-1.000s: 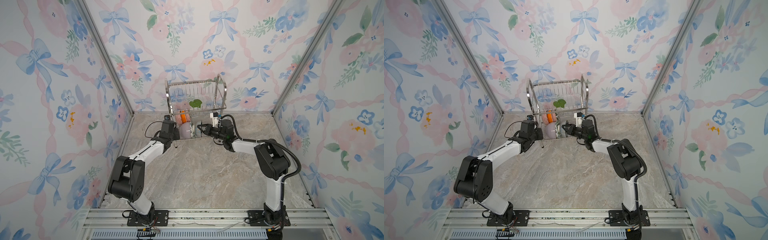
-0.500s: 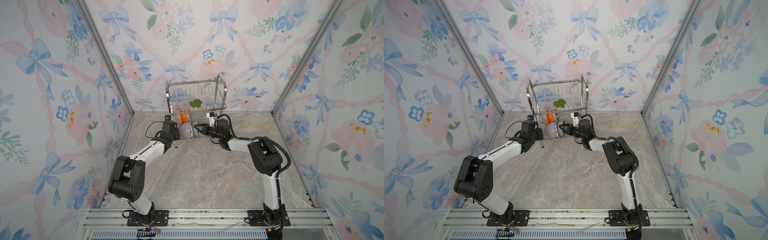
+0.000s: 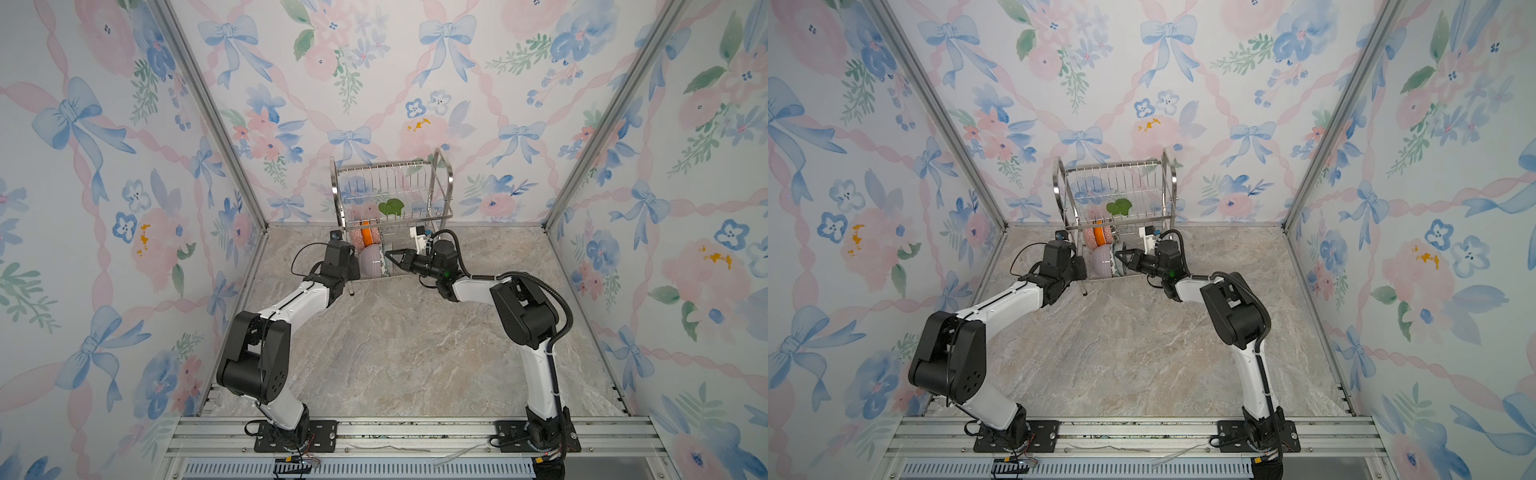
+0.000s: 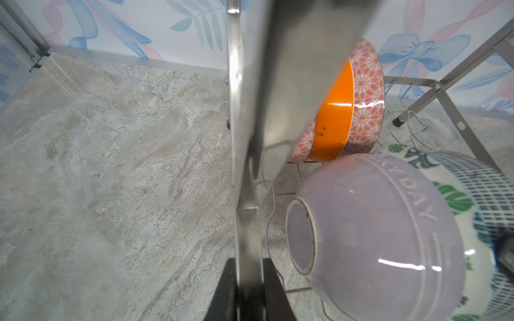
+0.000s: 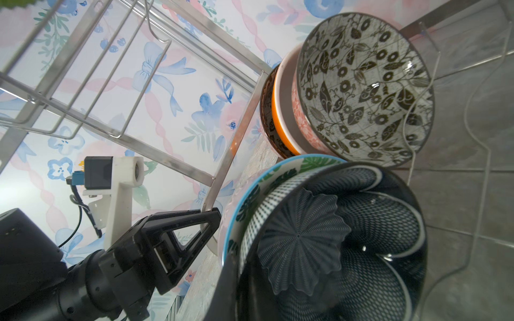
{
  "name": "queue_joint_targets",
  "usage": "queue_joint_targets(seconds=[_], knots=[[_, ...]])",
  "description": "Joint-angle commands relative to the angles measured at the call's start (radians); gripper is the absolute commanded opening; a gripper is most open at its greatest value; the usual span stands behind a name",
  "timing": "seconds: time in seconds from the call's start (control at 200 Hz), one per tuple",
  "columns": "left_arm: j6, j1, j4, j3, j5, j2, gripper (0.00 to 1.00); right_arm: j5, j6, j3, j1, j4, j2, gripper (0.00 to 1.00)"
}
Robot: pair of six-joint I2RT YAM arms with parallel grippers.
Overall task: Load the bowls into the dish rack
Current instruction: 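Lower the black-and-white bowl into the slot beside the green-leaf bowl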
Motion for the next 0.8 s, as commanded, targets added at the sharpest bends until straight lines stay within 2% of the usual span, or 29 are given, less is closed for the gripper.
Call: queue_joint_targets(seconds=[0.0,0.21,0.47,0.695,0.795], knots=[[0.079,-0.007,-0.054,-0.010,0.009,0.028,0.00,-0.026,-0.014,-0.001,0.009,0.004,0.011,0.00],[0.084,-0.008,-0.056,-0.013,0.003,0.025,0.00,-0.005,-0.103,-0.024,-0.004,-0.097,-0.042,0.00],[0.087,-0.012,-0.056,-0.015,-0.005,0.021,0.00,-0.014,-0.133,-0.038,-0.023,-0.131,-0.060,0.00],[0.085,-0.015,-0.066,-0.006,-0.018,0.028,0.00,-0.014,-0.205,-0.032,-0.014,-0.223,-0.087,0.00],[0.085,-0.016,-0.071,0.000,-0.025,0.033,0.00,-0.019,-0.219,-0.031,-0.008,-0.240,-0.091,0.04]])
